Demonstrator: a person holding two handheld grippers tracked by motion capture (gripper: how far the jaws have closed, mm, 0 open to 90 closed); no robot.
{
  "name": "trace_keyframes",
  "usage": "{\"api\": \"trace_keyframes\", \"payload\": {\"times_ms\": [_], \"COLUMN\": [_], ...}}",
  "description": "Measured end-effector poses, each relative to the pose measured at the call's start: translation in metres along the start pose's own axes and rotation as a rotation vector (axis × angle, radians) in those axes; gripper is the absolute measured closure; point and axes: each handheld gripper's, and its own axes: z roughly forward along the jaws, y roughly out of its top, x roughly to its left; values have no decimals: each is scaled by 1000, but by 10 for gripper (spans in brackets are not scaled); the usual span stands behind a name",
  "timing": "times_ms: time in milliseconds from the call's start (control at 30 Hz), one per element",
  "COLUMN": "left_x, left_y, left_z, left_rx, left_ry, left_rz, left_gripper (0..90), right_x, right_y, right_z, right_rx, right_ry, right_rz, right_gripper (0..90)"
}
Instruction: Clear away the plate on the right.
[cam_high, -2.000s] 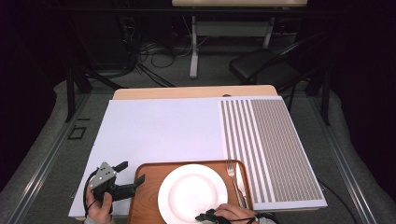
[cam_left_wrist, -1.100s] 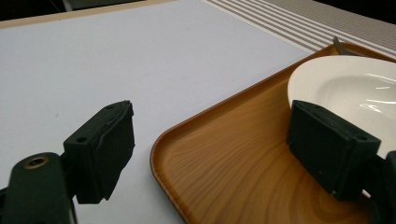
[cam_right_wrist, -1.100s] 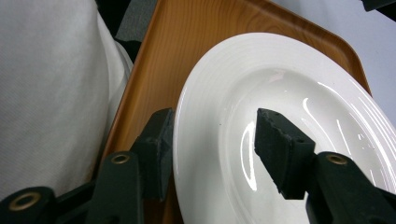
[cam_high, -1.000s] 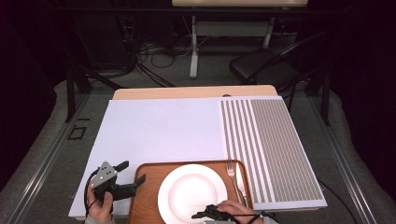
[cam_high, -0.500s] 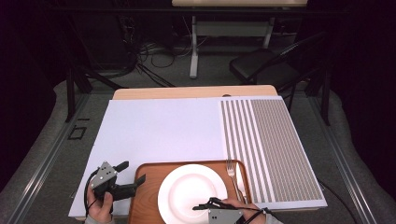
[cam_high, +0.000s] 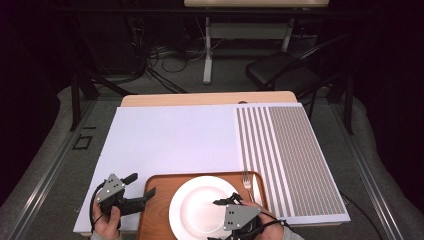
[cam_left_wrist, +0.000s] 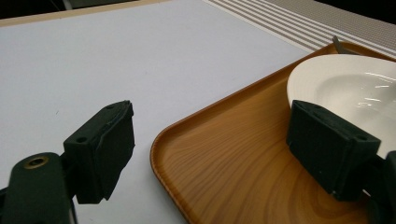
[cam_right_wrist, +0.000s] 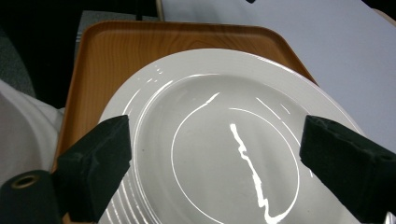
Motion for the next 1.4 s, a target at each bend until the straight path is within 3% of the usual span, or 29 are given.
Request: {"api": "trace_keyframes", "payload": {"times_ms": [167,433,800,1400], "left_x": [0,0,0,0], "left_y": [-1,-1,-2,-1], "left_z": [-1,-4,-6,-8], "left_rx": [0,-6,-12,-19], "left_ry": [3,1,3,4], "left_rz": [-2,-2,-2,1], "left_gripper": [157,157,157,157], "right_x": [-6,-13,-36,-77], "right_y": [0,-2,-12,-34], "right_z": [0,1,-13,-54], "right_rx": [-5,-10,-48,-84], "right_ry": [-18,-33,-155,-331], "right_rz": [49,125,220,376], "right_gripper": [2,0,0,0]}}
